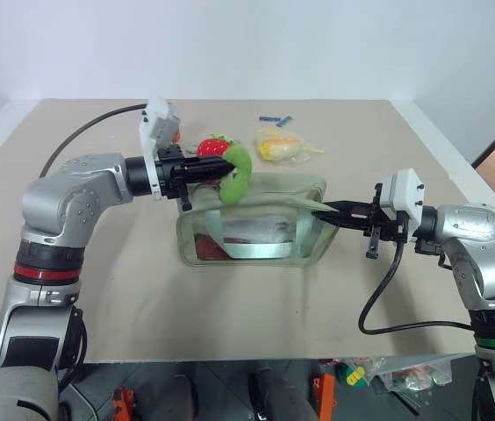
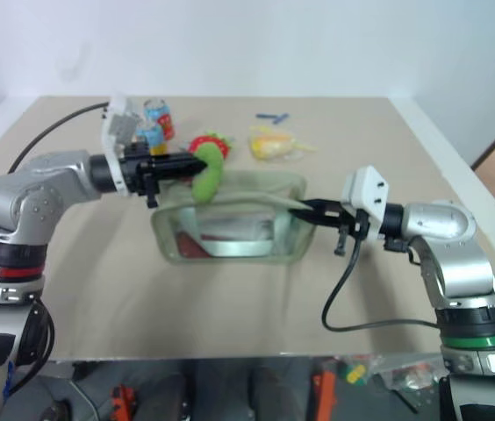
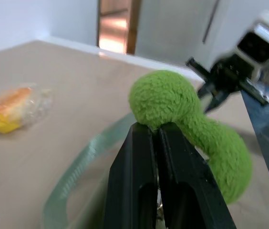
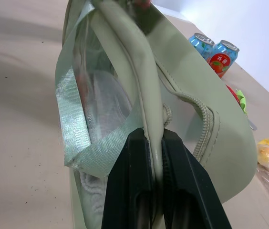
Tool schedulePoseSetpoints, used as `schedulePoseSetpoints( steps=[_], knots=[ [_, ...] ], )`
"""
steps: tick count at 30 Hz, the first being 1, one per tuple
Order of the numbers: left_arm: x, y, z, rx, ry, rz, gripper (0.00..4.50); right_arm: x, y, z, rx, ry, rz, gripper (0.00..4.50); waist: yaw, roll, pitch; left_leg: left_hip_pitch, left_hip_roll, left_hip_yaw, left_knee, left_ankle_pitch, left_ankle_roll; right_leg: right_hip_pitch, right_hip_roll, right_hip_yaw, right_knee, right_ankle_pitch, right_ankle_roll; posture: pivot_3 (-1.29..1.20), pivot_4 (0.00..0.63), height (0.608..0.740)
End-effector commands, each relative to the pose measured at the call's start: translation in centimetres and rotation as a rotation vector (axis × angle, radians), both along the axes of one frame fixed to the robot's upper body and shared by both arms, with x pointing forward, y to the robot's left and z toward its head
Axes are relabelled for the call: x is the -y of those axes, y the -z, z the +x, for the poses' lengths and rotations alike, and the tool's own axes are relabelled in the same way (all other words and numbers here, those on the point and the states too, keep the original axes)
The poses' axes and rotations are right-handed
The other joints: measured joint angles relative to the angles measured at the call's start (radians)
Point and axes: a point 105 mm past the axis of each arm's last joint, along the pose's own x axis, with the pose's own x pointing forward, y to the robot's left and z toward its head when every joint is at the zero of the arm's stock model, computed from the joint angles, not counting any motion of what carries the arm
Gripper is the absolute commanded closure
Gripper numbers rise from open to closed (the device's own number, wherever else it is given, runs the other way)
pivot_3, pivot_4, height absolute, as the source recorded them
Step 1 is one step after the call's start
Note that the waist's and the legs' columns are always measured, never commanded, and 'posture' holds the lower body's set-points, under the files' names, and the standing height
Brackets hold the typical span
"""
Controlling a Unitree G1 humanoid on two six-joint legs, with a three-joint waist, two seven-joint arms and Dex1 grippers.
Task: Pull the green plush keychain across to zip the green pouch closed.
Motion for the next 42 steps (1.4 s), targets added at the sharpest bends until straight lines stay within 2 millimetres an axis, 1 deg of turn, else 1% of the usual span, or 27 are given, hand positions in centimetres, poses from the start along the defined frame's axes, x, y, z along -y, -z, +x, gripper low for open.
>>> schedulePoseSetpoints(
  steps=[1,3,5,8,11,13,14,15,19,22,24,27,29,33,34,36,37,39,40,41,42],
  knots=[
    [0.0,-0.8,-0.1,0.051,0.007,0.043,4.47,0.3,-0.9,-0.2,0.052,0.017,-0.004,4.5,0.0,0.0,0.0,0.0,0.0,0.0,0.0,0.0,0.0,0.0,0.0,0.0,0.0,0.0,0.0,0.0,0.15,0.74],
    [-0.1,-1.3,-0.1,0.051,0.008,0.039,3.79,0.3,-0.9,-0.2,0.054,0.018,-0.005,4.5,0.0,0.0,0.0,0.0,0.0,0.0,0.0,0.0,0.0,0.0,0.0,0.0,0.0,0.0,0.0,0.0,0.15,0.74],
    [-0.4,-1.6,-0.2,0.063,0.011,0.057,3.2,0.3,-0.9,-0.3,0.056,0.018,-0.004,4.5,0.0,0.0,0.0,0.0,0.0,0.0,0.0,0.0,0.0,0.0,0.0,0.0,0.0,0.0,0.0,0.0,0.15,0.74],
    [-1.2,-2.2,-0.2,0.086,0.005,0.085,2.18,0.3,-0.9,-0.2,0.057,0.017,-0.004,4.5,0.0,0.0,0.0,0.0,0.0,0.0,0.0,0.0,0.0,0.0,0.0,0.0,0.0,0.0,0.0,0.0,0.15,0.74],
    [-2.4,-2.7,-0.5,0.1,-0.013,0.123,1.18,0.2,-0.8,-0.1,0.058,0.014,-0.003,4.5,0.0,0.0,0.0,0.0,0.0,0.0,0.0,0.0,0.0,0.0,0.0,0.0,0.0,0.0,0.0,0.0,0.15,0.74],
    [-3.4,-2.6,-0.9,0.102,-0.023,0.152,0.54,0.2,-0.8,0.0,0.059,0.013,-0.003,4.5,0.0,0.0,0.0,0.0,0.0,0.0,0.0,0.0,0.0,0.0,0.0,0.0,0.0,0.0,0.0,0.0,0.15,0.74],
    [-3.9,-2.4,-1.1,0.101,-0.032,0.165,0.16,0.2,-0.8,0.0,0.06,0.013,-0.003,4.5,-0.001,0.0,0.0,0.0,0.0,0.0,0.0,0.0,0.0,0.0,0.0,0.0,0.0,0.0,0.0,0.0,0.15,0.74],
    [-4.3,-2.1,-1.4,0.095,-0.04,0.176,0.05,0.3,-0.8,0.0,0.06,0.013,-0.003,4.5,-0.001,0.0,0.0,0.0,0.0,0.0,0.0,0.0,0.0,0.0,0.0,0.0,0.0,0.0,0.0,0.0,0.15,0.74],
    [-6.2,-0.3,-2.5,0.066,-0.095,0.218,0.05,0.5,-0.7,0.2,0.06,0.016,-0.004,4.5,-0.001,0.0,0.0,0.0,0.001,0.0,0.0,0.0,0.0,0.0,0.0,0.0,0.0,-0.001,-0.001,0.0,0.15,0.74],
    [-7.0,0.7,-3.2,0.056,-0.137,0.212,0.05,0.3,-0.7,0.4,0.061,0.011,0.001,4.5,0.001,0.0,0.0,0.0,0.001,0.0,0.0,0.0,0.0,0.0,0.0,-0.001,0.0,-0.001,-0.001,0.0,0.15,0.74],
    [-6.6,1.1,-3.5,0.068,-0.15,0.185,0.05,0.2,-0.7,0.5,0.061,0.009,0.006,4.5,0.002,0.0,0.0,0.0,0.001,0.0,0.0,0.0,0.0,0.0,0.0,-0.001,0.0,-0.001,-0.001,0.0,0.15,0.74],
    [-5.6,2.4,-3.8,0.072,-0.159,0.134,0.05,-0.3,-1.3,0.7,0.043,0.013,0.058,4.5,0.001,0.0,0.0,0.001,0.001,0.001,0.001,0.0,0.0,0.001,-0.001,-0.001,0.0,-0.001,-0.001,0.0,0.15,0.74],
    [-5.3,3.2,-3.8,0.07,-0.171,0.133,0.05,-0.4,-1.3,0.7,0.051,0.003,0.039,4.5,0.0,0.0,0.0,0.0,0.001,0.001,0.002,0.0,0.0,0.001,-0.001,0.0,0.0,-0.001,-0.001,0.0,0.15,0.74],
    [-5.4,3.4,-3.2,0.075,-0.222,0.091,0.05,-0.3,-1.1,0.7,0.048,0.008,0.029,4.5,0.0,0.0,0.0,0.001,0.001,0.001,0.001,0.0,0.0,0.0,0.0,0.0,0.0,0.0,0.0,0.0,0.15,0.74],
    [-5.4,3.6,-3.1,0.077,-0.224,0.092,0.61,-0.2,-1.0,0.7,0.047,0.008,0.026,4.5,0.0,0.0,0.0,0.001,0.001,0.001,0.001,0.0,0.0,0.0,0.0,0.0,0.0,0.0,0.0,0.0,0.15,0.74],
    [-5.3,3.8,-3.0,0.08,-0.227,0.09,1.17,-0.2,-1.0,0.7,0.045,0.009,0.027,4.5,0.0,0.0,0.0,0.001,0.001,0.001,0.001,0.0,0.0,0.0,0.0,0.0,0.0,0.0,0.0,0.0,0.15,0.74],
    [-5.3,3.9,-3.0,0.081,-0.227,0.089,1.58,-0.2,-1.0,0.6,0.043,0.009,0.028,4.5,0.0,0.0,0.0,0.001,0.001,0.001,0.001,0.0,0.0,0.0,0.0,0.0,0.0,0.0,0.0,0.0,0.15,0.74],
    [-5.3,3.9,-3.0,0.079,-0.221,0.087,2.26,-0.2,-1.0,0.5,0.032,0.008,0.029,4.5,0.0,0.0,0.0,0.001,0.001,0.001,0.001,0.0,0.0,0.0,0.0,0.0,0.0,0.0,0.0,0.0,0.15,0.74],
    [-5.2,3.9,-3.0,0.076,-0.216,0.086,2.5,-0.2,-0.9,0.5,0.021,0.009,0.031,4.5,0.0,0.0,0.0,0.001,0.001,0.001,0.001,0.0,0.0,0.0,0.0,0.0,0.0,0.0,0.0,0.0,0.15,0.74],
    [-5.2,3.9,-3.1,0.074,-0.212,0.085,2.93,-0.2,-0.8,0.4,0.004,0.008,0.03,4.5,0.0,0.0,0.0,0.001,0.001,0.001,0.001,0.0,0.0,0.0,0.0,0.0,0.0,0.0,0.0,0.0,0.15,0.74],
    [-5.2,3.9,-3.1,0.071,-0.209,0.089,3.3,-0.1,-0.7,0.3,-0.019,0.008,0.026,4.13,0.0,0.0,0.0,0.001,0.001,0.001,0.001,0.0,0.0,0.0,0.0,0.0,0.0,0.0,0.0,0.0,0.15,0.74]
  ],
)
